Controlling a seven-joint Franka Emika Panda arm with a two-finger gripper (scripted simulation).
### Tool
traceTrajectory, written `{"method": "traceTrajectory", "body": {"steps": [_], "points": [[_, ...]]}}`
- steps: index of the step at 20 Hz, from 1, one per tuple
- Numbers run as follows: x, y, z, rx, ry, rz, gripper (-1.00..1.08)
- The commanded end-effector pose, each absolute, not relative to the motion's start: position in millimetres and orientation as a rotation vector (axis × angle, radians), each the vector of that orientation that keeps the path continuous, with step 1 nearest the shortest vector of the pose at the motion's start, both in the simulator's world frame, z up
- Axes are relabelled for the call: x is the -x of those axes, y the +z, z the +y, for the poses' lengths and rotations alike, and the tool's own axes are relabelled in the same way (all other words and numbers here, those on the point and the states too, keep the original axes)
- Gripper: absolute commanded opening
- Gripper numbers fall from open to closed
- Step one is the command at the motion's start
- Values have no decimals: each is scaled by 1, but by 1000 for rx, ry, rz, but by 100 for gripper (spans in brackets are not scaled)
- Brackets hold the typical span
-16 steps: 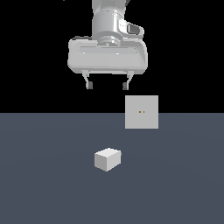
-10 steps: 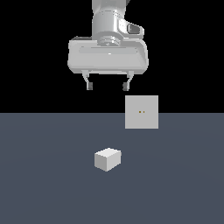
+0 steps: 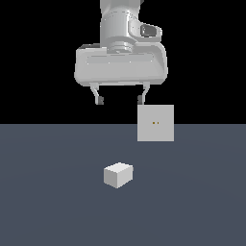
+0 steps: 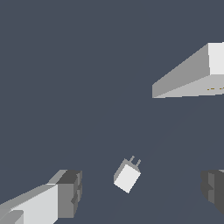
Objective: Plug the charger into the wall socket.
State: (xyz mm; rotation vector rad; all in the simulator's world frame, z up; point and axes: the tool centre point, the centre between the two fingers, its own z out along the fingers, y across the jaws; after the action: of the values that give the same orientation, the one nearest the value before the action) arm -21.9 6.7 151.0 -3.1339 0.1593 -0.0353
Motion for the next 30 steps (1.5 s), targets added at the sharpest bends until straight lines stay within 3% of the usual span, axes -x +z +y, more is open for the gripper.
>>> {"method": "traceTrajectory", "body": {"steps": [1,30], "points": [[28,145,6,3134,-56,228,100],[85,68,7,3027,-288,1003,100]]}}
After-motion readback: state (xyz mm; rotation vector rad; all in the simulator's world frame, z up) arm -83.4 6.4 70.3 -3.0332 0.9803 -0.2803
